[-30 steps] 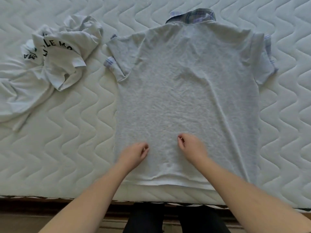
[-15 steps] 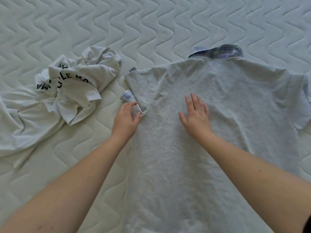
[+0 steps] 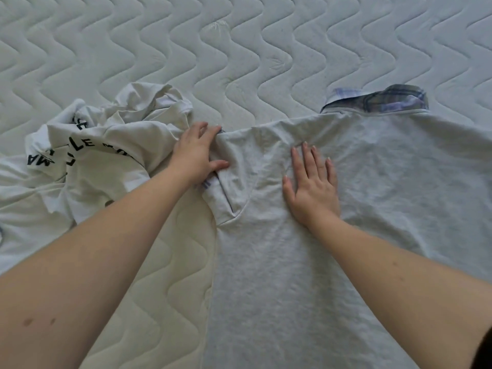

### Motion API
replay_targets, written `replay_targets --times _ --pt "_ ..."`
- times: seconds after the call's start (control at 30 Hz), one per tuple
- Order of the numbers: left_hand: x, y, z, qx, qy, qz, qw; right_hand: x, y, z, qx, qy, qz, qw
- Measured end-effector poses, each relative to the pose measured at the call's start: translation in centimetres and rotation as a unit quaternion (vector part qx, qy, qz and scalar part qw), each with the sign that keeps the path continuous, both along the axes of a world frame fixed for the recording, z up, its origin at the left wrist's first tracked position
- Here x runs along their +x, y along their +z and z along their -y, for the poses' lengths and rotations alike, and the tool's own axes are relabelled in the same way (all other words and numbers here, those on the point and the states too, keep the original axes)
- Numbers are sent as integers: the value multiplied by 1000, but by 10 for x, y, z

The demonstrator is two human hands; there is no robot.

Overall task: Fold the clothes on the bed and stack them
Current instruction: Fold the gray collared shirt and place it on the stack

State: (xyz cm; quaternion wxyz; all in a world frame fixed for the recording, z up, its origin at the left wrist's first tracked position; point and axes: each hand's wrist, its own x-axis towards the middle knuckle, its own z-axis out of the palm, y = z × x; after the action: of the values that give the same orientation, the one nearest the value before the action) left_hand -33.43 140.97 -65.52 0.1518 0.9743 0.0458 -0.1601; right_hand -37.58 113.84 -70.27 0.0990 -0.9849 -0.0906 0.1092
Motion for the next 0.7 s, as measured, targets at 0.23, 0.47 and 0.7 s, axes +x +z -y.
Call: replay_targets --times 0.23,0.47,0.7 --pt "17 9 -2 -18 -97 7 995 1 -3 2 -8 3 7 1000" --pt "2 40 -25 -349 98 -153 919 2 -5 1 -15 4 16 1000" --pt "-39 25 -47 -377 172 -197 889 2 -4 -1 -16 0 1 1000"
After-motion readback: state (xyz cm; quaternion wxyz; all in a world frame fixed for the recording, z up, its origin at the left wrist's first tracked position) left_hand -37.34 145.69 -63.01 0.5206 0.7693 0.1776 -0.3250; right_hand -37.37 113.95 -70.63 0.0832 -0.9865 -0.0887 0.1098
